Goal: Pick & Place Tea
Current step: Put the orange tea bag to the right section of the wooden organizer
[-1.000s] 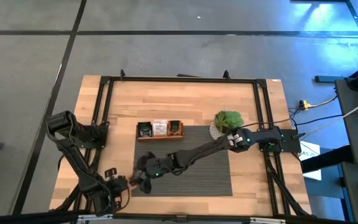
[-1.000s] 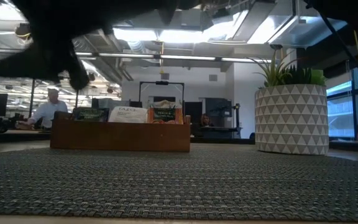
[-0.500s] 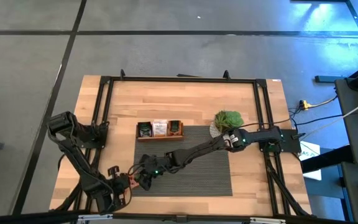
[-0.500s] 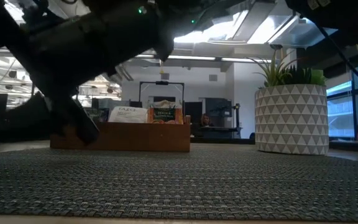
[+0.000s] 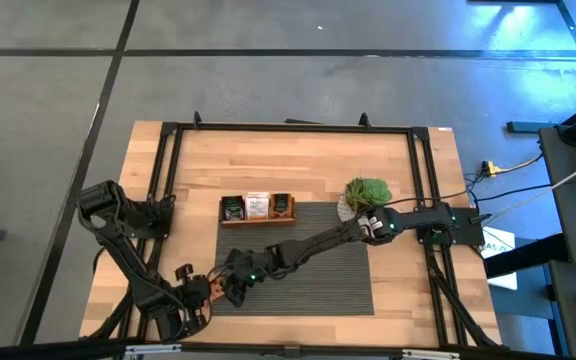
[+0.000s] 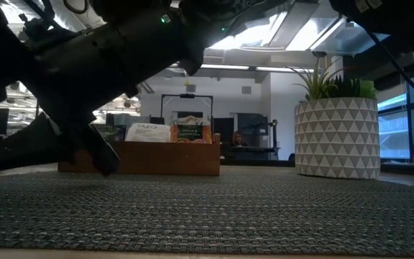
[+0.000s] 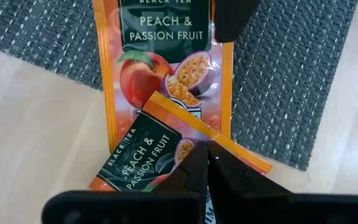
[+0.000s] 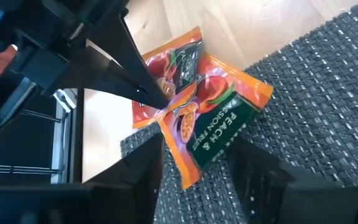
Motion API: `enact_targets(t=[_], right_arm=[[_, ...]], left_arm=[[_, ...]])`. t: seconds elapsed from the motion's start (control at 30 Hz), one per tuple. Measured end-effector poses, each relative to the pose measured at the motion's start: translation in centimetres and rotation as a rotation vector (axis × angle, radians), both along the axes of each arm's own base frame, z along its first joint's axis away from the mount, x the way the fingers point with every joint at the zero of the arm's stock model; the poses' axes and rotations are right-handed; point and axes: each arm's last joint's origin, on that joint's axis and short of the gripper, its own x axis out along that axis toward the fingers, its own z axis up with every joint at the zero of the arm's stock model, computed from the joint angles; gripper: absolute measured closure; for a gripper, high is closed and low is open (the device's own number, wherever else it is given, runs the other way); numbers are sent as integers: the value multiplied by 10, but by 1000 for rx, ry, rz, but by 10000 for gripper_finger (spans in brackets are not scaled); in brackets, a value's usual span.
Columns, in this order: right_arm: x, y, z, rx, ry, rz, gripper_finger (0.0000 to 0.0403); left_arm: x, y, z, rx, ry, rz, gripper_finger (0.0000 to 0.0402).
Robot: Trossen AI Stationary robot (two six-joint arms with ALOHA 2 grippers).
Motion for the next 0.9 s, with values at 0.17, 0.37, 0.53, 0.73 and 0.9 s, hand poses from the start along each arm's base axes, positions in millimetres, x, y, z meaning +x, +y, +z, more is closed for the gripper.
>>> enact_targets(t=[0.17, 0.37, 0.53, 0.73, 0.9], right_arm=[[1, -3, 0, -18, -3, 7, 278], [2, -9, 0, -63, -17, 28, 348], [3, -13, 1, -126, -41, 69, 395], [3, -24, 35, -243, -65, 136, 398], [0, -38, 74, -451, 19, 244, 399]], left_arm=[[0, 0, 0, 1, -2, 1, 398], [0, 0, 0, 0, -1, 0, 398], [-1, 0, 3, -20, 16, -5, 398], [-5, 6, 23, -42, 0, -13, 398], [-5, 13, 40, -18, -93, -25, 398]])
